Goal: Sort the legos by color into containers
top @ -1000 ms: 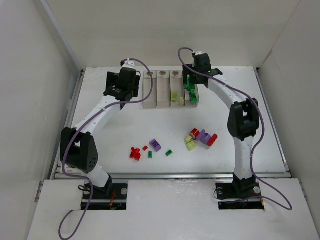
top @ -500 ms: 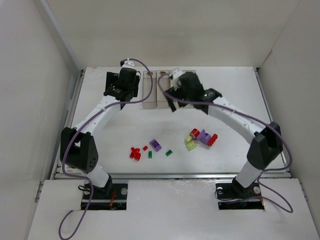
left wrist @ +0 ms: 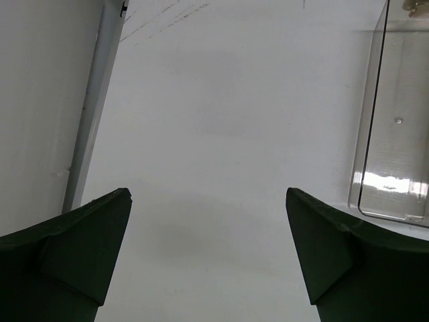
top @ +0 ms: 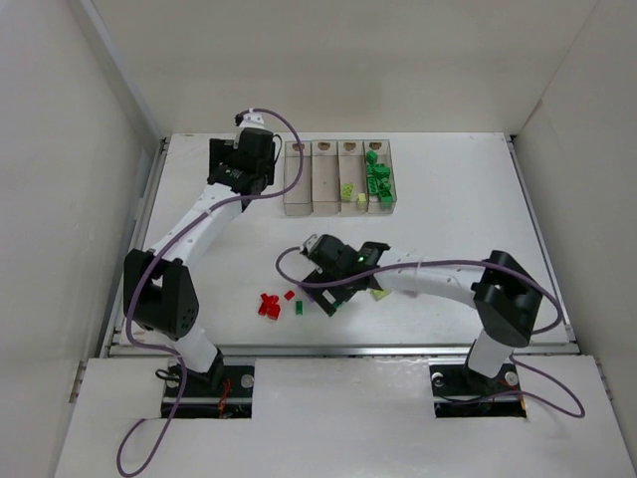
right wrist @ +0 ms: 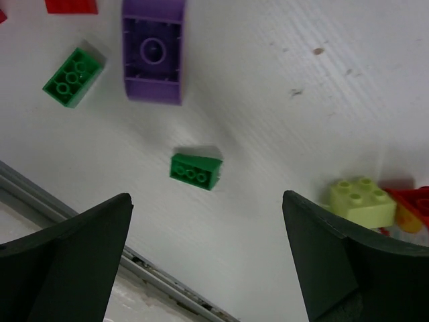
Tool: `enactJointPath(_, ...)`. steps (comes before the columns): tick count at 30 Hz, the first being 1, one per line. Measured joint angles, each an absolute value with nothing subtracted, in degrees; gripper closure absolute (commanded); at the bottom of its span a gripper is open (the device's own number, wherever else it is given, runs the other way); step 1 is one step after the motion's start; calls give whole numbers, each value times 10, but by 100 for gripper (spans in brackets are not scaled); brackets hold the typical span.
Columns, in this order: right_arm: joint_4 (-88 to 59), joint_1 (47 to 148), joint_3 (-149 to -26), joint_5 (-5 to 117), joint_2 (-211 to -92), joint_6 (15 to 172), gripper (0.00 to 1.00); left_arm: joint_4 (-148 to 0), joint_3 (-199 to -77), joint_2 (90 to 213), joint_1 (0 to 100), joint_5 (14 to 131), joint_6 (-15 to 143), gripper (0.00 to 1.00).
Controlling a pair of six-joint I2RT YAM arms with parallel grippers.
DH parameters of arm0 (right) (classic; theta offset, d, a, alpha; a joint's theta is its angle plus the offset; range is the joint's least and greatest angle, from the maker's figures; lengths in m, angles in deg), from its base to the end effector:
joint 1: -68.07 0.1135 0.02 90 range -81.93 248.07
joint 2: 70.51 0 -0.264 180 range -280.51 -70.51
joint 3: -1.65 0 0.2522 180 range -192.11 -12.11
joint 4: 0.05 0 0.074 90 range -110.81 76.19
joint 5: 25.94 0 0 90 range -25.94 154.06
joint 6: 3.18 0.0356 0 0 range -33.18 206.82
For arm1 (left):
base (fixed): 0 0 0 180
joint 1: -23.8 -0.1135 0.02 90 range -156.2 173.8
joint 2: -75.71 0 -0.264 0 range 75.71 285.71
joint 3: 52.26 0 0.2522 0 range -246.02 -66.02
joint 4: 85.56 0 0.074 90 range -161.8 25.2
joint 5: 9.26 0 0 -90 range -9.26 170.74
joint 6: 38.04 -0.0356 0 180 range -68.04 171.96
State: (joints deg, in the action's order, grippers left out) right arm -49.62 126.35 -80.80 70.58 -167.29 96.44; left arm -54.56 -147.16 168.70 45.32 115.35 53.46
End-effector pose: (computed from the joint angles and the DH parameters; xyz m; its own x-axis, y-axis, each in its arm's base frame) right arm 0.1841 0.2902 0.2150 -0.6024 -0.6587 -0.4508 -0.7284 0.6846 -0.0270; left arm 0.3573 -0.1192 0.3353 -0.4480 0.1535 -0.8808 -0.1716 0.9521 0.2532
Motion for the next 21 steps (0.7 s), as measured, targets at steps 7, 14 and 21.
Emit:
enactJointPath(7,-508,1362,-832,757,-1755,1010,6,-539,-1486,1709,463,1155,546,0)
enactJointPath(14,-508,1358,-832,783,-1756,1046,10,-536,-1486,1710,465,1154,548,0)
enactJointPath(21,-510,1357,-833,814,-1761,1053,15,-534,-1486,1710,458,1155,548,0)
